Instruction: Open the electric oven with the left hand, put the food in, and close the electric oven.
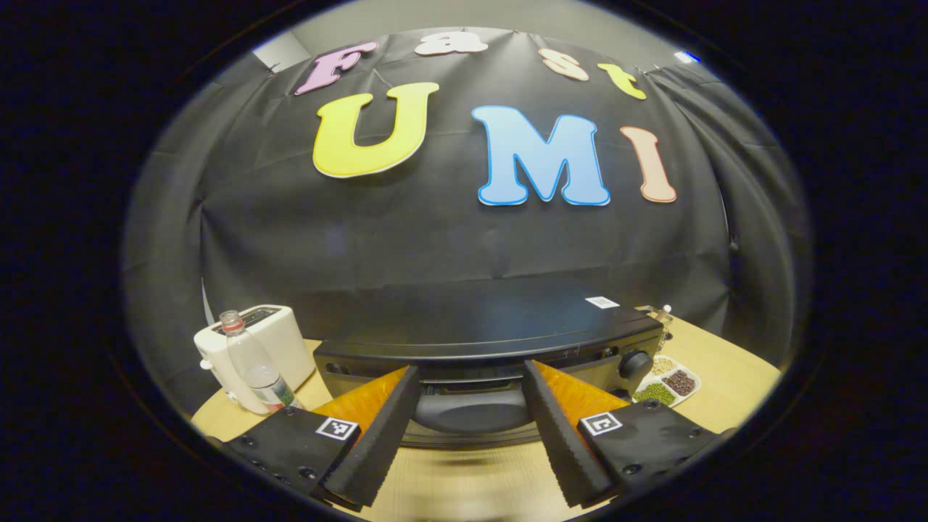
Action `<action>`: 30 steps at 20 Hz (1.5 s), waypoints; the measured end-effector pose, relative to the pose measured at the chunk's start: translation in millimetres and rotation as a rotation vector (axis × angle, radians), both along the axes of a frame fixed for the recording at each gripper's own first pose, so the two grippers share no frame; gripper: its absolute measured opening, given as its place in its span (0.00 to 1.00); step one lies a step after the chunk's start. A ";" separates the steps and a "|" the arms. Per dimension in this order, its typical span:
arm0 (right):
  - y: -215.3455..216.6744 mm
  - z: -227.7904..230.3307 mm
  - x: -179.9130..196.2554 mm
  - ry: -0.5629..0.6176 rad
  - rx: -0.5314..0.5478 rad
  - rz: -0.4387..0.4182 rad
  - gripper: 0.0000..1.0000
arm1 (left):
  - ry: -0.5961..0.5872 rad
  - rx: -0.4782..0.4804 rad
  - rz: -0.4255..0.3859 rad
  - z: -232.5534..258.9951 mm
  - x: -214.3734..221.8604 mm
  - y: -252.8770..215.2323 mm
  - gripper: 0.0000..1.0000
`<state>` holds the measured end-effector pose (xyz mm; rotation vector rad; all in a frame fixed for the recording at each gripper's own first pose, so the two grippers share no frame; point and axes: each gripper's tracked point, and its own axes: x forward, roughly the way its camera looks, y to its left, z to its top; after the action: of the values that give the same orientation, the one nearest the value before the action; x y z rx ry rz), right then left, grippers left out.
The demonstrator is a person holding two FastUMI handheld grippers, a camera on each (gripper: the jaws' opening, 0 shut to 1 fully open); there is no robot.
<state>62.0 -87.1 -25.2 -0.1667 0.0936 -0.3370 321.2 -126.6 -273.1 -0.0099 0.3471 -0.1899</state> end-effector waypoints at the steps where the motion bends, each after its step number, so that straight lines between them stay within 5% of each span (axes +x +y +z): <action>1: -0.4 -0.4 1.2 0.000 0.004 0.008 0.95 | -0.001 0.004 -0.001 0.4 -5.6 0.7 0.96; 25: -28.2 -24.2 -22.5 0.068 0.087 0.098 0.95 | 0.249 0.053 0.080 -92.8 -135.1 6.7 1.00; 30: -24.6 -55.7 -16.6 0.165 0.157 0.136 0.96 | 0.185 0.030 0.084 -52.5 -144.6 4.9 0.95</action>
<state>45.5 -111.7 -81.0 -0.0451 0.2696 -0.1784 176.6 -121.7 -325.6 -0.0125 0.5332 -0.1010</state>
